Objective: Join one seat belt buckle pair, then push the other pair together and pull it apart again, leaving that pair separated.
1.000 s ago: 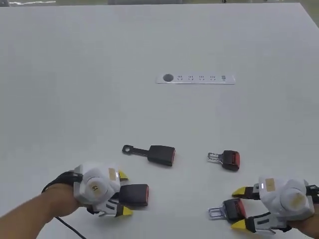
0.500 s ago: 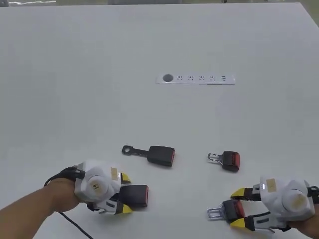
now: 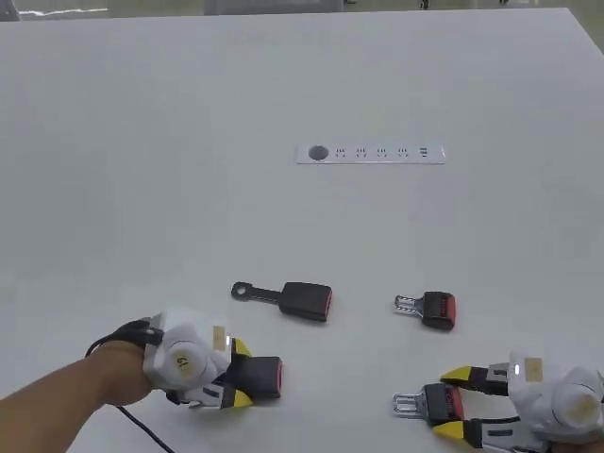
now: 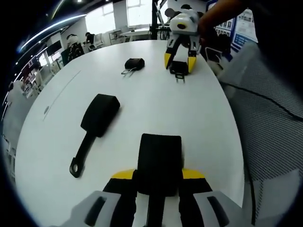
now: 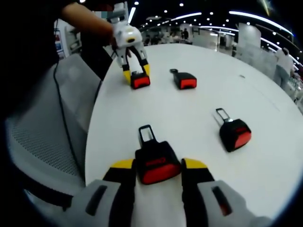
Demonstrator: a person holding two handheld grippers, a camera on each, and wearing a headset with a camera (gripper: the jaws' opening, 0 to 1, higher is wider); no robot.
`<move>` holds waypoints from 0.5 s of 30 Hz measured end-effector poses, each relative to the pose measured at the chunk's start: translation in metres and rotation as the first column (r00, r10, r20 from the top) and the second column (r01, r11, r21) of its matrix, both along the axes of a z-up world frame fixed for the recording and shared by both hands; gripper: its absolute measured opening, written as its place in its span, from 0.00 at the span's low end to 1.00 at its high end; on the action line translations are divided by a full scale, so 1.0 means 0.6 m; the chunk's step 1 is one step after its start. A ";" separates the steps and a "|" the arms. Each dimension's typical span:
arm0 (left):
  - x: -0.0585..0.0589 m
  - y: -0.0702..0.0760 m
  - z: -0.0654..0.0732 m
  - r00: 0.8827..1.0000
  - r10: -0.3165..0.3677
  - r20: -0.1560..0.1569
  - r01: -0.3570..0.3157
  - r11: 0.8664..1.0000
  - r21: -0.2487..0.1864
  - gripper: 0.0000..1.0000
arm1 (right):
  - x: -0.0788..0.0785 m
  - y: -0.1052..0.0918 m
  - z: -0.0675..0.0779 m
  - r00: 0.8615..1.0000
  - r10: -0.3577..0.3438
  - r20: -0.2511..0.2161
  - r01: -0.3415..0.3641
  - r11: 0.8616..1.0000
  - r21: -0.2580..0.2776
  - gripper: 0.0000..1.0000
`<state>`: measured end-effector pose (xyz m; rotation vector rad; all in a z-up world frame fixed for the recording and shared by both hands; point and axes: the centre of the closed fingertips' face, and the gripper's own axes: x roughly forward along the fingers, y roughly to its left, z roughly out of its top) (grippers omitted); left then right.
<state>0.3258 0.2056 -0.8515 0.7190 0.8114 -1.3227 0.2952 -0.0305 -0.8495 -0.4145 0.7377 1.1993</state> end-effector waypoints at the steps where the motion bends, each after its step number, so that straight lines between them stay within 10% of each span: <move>1: -0.001 0.000 0.000 1.000 -0.009 -0.002 0.009 1.000 0.002 0.36 | 0.001 -0.001 0.000 1.000 -0.001 -0.001 0.001 1.000 0.003 0.38; 15: -0.002 -0.002 0.001 0.998 -0.055 -0.005 0.055 0.998 0.002 0.36 | 0.014 0.020 0.001 1.000 -0.029 -0.002 0.029 0.999 0.038 0.38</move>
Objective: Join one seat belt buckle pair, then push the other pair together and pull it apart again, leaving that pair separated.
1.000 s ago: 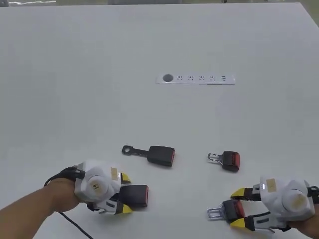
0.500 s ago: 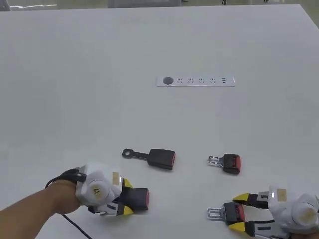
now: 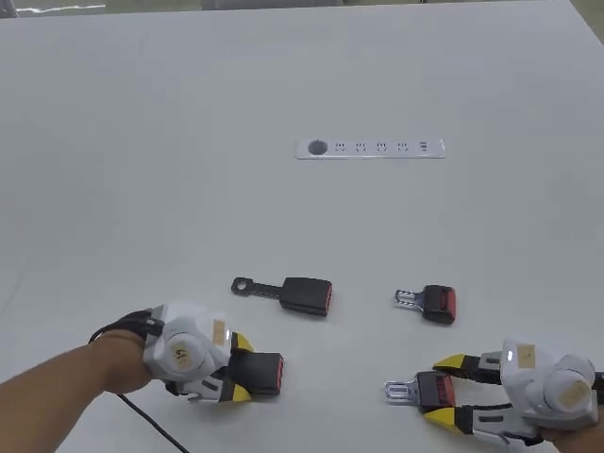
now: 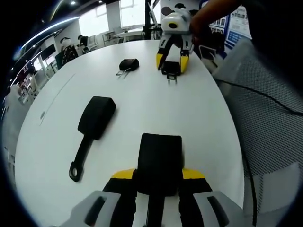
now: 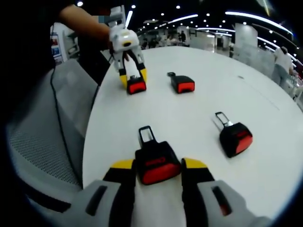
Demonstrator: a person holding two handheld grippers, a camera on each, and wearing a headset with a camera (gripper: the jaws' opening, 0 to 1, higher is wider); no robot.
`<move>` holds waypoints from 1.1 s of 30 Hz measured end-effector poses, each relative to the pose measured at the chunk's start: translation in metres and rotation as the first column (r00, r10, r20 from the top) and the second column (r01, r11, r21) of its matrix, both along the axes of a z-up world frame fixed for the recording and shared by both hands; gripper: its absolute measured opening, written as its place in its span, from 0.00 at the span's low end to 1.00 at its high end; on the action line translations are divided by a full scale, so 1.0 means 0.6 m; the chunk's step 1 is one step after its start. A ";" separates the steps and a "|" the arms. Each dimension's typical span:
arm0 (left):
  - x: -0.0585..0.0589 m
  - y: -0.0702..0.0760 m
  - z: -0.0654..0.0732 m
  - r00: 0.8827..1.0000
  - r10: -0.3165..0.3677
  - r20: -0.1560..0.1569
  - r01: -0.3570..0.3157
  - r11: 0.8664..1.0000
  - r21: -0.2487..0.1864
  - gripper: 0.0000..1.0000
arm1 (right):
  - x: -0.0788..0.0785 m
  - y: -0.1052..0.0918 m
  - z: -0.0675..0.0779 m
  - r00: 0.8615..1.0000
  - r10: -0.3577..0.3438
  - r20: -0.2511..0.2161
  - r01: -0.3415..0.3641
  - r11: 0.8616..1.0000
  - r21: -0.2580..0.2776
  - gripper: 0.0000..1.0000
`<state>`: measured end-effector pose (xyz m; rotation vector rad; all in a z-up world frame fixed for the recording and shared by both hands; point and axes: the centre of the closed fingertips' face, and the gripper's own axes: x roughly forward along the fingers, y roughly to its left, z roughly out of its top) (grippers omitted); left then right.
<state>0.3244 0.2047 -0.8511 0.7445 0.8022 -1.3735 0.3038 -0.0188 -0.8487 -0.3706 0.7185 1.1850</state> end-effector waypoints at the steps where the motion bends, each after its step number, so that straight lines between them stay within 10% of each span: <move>1: 0.000 0.000 0.000 1.000 0.000 0.000 0.000 1.000 -0.002 0.36 | 0.001 0.004 0.000 1.000 0.001 0.001 -0.001 1.000 0.004 0.38; 33: 0.000 0.000 0.001 1.000 0.029 -0.007 -0.030 0.997 -0.066 0.36 | 0.024 0.136 0.000 1.000 -0.029 -0.008 0.030 0.991 0.127 0.38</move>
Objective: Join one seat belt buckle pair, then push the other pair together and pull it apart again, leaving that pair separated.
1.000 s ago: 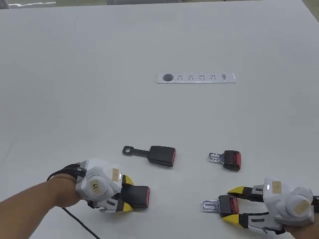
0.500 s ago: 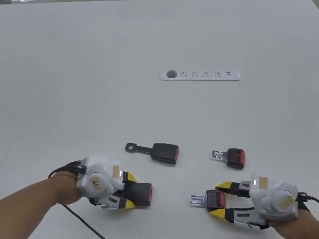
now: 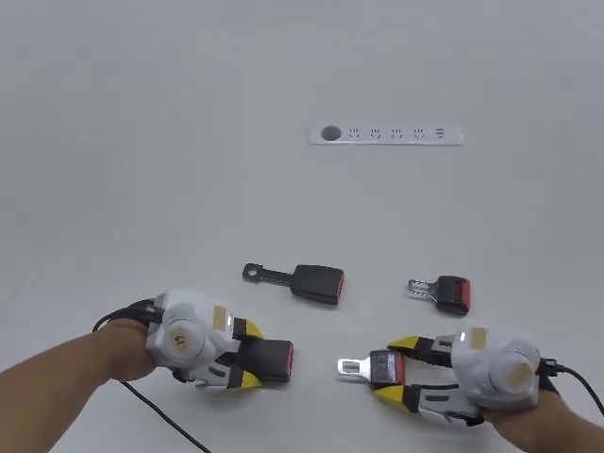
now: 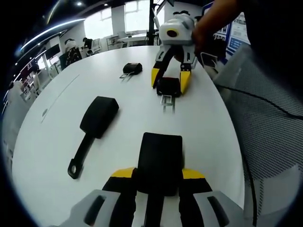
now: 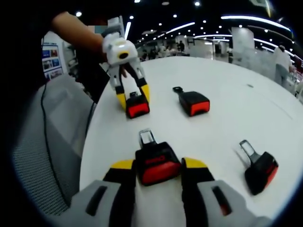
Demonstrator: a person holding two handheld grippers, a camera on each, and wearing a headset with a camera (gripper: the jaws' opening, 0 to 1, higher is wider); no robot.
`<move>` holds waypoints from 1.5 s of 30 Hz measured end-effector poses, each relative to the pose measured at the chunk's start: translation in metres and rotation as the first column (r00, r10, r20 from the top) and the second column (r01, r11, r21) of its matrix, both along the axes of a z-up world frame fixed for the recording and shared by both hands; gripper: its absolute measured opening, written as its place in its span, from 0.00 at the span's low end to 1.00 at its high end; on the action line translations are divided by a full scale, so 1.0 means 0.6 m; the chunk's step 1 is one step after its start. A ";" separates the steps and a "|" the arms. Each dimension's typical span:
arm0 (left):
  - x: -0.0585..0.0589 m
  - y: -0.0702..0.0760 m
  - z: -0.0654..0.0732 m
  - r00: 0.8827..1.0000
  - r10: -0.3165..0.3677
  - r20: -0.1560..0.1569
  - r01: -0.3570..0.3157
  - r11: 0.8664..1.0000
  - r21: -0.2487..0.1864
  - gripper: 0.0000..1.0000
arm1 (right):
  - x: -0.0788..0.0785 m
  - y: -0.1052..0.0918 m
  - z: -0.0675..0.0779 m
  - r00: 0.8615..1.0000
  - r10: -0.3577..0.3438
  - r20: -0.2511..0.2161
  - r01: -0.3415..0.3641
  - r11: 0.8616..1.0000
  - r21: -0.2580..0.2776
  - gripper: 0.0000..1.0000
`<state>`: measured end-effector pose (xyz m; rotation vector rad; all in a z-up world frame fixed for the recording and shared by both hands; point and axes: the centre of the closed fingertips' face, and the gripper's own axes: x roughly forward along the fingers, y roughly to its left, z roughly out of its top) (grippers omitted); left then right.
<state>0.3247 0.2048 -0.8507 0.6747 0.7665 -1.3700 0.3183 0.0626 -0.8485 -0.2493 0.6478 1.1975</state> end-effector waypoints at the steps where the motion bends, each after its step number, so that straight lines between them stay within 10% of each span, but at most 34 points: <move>1: 0.000 0.000 0.000 1.000 0.001 0.000 -0.001 1.000 -0.002 0.36 | -0.001 0.004 -0.001 1.000 -0.004 -0.003 0.004 1.000 0.000 0.38; 22: 0.000 -0.002 0.000 1.000 0.013 0.002 -0.013 1.000 -0.008 0.36 | 0.004 0.087 0.001 1.000 -0.010 0.012 0.009 0.998 0.055 0.38; 45: -0.003 -0.007 -0.003 1.000 -0.024 0.002 0.024 1.000 0.012 0.35 | 0.012 0.116 -0.004 1.000 0.019 0.025 -0.018 1.000 -0.025 0.37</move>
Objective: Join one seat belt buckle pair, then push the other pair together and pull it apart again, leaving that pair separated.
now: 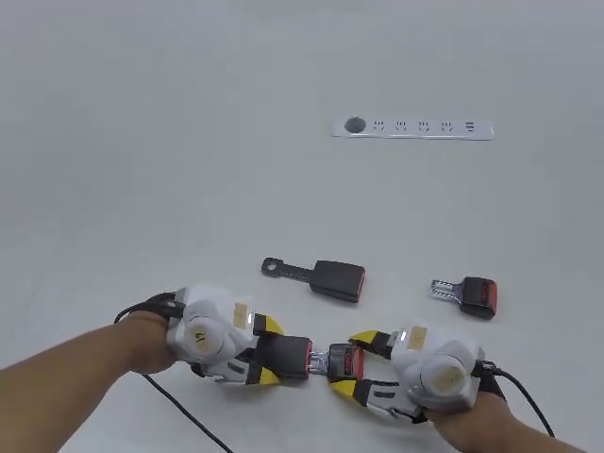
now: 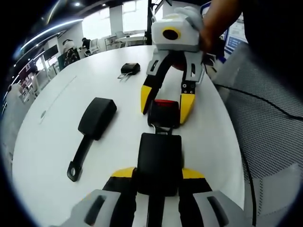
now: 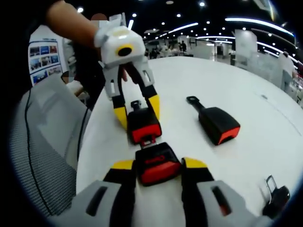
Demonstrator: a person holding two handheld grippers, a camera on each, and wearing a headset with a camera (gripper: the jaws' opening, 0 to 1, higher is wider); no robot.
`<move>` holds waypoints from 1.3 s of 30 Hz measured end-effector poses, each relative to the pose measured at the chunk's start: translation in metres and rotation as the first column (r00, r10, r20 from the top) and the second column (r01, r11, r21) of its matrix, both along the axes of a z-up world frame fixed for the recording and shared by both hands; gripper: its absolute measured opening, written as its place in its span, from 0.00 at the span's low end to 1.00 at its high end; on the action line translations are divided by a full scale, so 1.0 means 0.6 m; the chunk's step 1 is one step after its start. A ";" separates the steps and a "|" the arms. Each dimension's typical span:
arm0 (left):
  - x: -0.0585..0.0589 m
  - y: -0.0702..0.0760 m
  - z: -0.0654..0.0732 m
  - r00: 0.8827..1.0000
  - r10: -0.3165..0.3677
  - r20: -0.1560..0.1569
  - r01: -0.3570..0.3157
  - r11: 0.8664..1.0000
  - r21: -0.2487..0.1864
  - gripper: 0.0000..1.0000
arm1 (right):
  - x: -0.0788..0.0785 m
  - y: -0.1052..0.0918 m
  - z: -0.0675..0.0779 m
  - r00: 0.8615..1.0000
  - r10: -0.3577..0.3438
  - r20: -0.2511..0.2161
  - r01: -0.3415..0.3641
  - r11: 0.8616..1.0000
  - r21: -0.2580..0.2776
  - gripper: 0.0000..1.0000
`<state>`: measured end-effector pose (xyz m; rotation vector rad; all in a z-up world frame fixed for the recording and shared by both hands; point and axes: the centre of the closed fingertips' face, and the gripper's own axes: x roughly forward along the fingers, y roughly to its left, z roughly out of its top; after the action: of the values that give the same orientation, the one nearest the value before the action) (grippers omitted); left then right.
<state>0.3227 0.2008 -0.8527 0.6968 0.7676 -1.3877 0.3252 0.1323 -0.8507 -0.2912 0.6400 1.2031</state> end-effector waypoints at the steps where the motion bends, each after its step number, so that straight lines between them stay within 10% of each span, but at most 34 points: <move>1: 0.000 0.000 0.000 1.000 -0.001 0.000 0.001 1.000 0.000 0.35 | 0.000 0.001 0.000 1.000 -0.007 -0.008 0.007 1.000 0.003 0.37; 39: -0.002 0.004 0.000 1.000 -0.017 -0.009 0.017 1.000 -0.004 0.35 | -0.001 0.038 0.004 1.000 0.002 -0.027 -0.003 1.000 -0.027 0.36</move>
<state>0.3217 0.2030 -0.8527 0.6962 0.7672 -1.4081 0.3247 0.1550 -0.8485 -0.2996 0.6798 1.2032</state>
